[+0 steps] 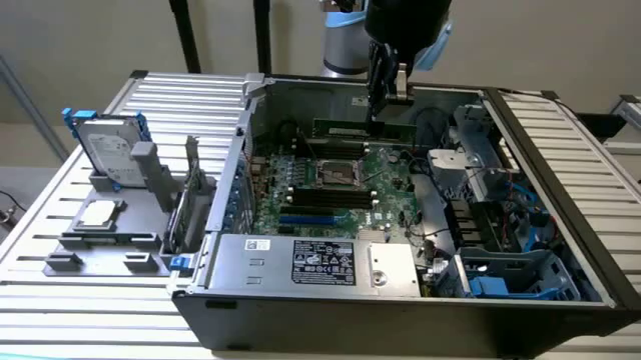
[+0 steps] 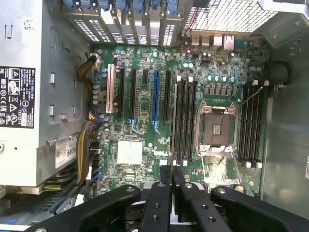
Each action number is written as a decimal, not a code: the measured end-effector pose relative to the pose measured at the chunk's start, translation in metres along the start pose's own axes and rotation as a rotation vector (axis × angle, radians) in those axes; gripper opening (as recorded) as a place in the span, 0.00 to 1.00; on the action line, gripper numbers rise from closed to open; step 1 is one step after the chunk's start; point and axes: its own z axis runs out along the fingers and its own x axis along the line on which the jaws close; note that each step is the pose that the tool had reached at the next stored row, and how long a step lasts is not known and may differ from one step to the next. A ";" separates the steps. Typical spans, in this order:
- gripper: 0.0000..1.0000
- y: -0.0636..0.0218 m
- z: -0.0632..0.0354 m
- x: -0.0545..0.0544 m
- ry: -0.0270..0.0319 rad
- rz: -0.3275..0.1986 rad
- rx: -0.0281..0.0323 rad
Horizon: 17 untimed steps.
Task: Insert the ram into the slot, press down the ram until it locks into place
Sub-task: 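Insert the ram into the slot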
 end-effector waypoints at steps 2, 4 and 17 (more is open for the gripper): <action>0.13 0.0000 0.0000 0.000 0.0000 0.000 0.0000; 0.13 0.0000 0.0000 0.000 0.0000 0.000 0.0000; 0.13 0.0008 0.0064 0.000 0.0009 0.000 0.0000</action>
